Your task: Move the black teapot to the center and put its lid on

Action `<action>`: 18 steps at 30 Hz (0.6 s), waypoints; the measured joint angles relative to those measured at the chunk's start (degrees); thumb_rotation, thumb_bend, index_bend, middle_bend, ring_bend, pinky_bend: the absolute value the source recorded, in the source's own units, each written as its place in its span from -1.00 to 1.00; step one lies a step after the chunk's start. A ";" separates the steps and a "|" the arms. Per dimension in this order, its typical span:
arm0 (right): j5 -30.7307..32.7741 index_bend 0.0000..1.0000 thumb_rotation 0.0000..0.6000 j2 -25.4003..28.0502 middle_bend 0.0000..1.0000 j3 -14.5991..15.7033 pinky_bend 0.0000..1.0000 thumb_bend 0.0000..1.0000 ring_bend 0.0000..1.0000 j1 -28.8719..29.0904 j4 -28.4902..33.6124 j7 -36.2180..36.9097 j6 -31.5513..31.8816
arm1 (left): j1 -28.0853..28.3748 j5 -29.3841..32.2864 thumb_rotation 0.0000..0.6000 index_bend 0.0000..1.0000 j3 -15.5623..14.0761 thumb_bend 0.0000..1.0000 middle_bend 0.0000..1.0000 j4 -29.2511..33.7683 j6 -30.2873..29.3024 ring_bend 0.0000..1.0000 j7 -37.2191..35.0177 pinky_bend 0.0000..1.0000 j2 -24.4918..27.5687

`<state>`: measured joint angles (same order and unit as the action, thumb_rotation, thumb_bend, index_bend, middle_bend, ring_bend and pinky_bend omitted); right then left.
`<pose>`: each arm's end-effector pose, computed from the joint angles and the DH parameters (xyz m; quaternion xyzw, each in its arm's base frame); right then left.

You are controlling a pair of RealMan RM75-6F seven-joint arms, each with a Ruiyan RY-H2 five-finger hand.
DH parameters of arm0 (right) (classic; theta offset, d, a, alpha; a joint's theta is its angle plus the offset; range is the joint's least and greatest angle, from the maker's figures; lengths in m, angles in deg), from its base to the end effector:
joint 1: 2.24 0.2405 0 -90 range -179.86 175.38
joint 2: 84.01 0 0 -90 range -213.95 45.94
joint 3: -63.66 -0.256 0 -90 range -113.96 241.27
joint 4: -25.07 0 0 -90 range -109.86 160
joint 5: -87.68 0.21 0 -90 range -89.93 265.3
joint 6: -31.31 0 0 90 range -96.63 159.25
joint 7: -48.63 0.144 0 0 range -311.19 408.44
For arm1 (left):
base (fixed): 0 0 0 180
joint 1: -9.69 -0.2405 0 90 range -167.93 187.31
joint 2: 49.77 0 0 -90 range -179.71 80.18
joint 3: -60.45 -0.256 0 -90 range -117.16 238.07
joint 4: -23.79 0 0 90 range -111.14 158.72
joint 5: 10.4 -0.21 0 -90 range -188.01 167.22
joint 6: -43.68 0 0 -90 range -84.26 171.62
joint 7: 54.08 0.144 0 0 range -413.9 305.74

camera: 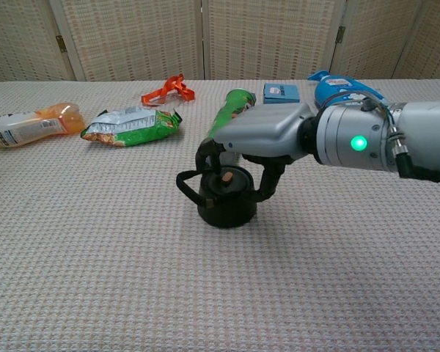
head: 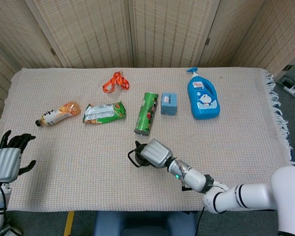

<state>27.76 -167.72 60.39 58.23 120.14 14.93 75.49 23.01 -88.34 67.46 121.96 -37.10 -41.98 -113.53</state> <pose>-0.0621 -0.3221 -0.0381 0.8918 -0.2044 0.2812 0.2896 -0.2748 0.2363 0.1581 -0.6086 -0.3469 -0.3768 0.6061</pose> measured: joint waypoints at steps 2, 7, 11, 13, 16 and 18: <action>-0.07 -0.57 1.00 0.26 -0.36 -0.04 0.52 -0.24 0.73 -0.12 0.28 0.05 0.42 | -0.03 0.02 1.00 -0.57 0.00 -0.61 -0.62 0.00 0.00 -0.65 0.03 -1.00 0.01; -1.25 -0.57 1.00 2.56 -0.36 -0.29 0.52 -0.23 0.73 -1.33 2.63 0.72 3.08 | 0.12 -0.02 1.00 -0.57 0.10 -0.61 -0.62 0.12 0.13 -0.65 0.20 -1.00 0.11; -2.29 -0.57 1.00 5.97 -0.36 0.08 0.52 -0.24 0.73 -3.48 5.56 0.77 6.62 | 0.34 0.12 1.00 -0.56 0.24 -0.61 -0.62 0.12 0.48 -0.65 0.20 -1.00 0.13; -2.74 -0.57 1.00 7.94 -0.36 0.52 0.52 -0.24 0.72 -5.18 7.30 0.64 9.28 | 0.42 0.23 1.00 -0.56 0.29 -0.61 -0.62 0.00 0.61 -0.65 0.17 -1.00 0.07; -3.71 -0.57 1.00 10.96 -0.37 1.56 0.52 -0.24 0.61 -8.56 9.75 0.57 14.00 | 0.47 0.50 1.00 -0.56 0.35 -0.61 -0.62 -0.33 0.77 -0.65 0.06 -1.00 -0.06; -4.44 -0.59 1.00 13.60 -0.38 2.68 0.52 -0.24 0.48 -12.14 11.71 0.82 18.31 | 0.51 0.78 1.00 -0.56 0.44 -0.61 -0.62 -0.52 0.85 -0.65 0.19 -1.00 -0.15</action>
<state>23.32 -154.12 63.07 46.09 131.84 15.75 93.80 23.52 -87.56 67.90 121.44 -36.25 -41.79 -113.68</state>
